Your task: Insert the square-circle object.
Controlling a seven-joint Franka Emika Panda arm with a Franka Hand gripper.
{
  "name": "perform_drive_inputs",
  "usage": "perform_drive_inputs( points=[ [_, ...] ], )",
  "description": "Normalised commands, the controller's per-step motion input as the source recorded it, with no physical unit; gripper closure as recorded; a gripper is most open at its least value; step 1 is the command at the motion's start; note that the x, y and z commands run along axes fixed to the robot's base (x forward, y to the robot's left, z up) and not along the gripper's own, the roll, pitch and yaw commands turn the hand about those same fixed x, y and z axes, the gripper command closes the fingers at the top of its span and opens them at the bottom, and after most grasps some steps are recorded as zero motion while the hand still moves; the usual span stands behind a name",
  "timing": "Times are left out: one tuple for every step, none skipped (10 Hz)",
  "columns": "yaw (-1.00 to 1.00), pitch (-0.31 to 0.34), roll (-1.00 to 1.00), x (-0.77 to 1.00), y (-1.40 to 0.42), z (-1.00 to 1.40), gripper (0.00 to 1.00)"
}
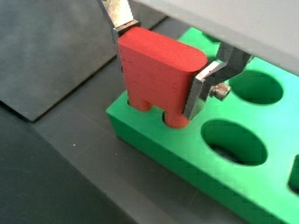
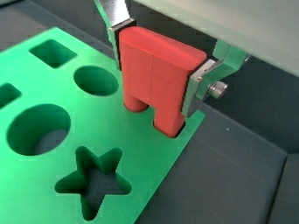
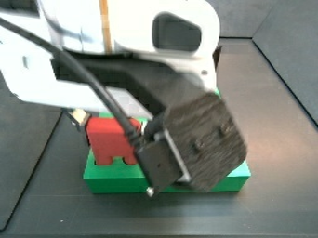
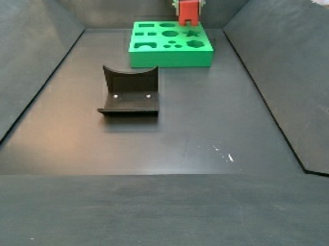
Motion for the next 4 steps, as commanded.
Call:
perform_drive_inputs(
  points=[
    [-0.12, -0.054, -0.08, 0.00, 0.00, -0.38, 1.00],
    [-0.08, -0.036, -0.02, 0.00, 0.02, -0.31, 1.00],
    [0.00, -0.027, -0.13, 0.00, 0.06, -0.17, 1.00],
    [0.00, -0.003, 0.03, 0.00, -0.06, 0.00, 1.00]
  ],
)
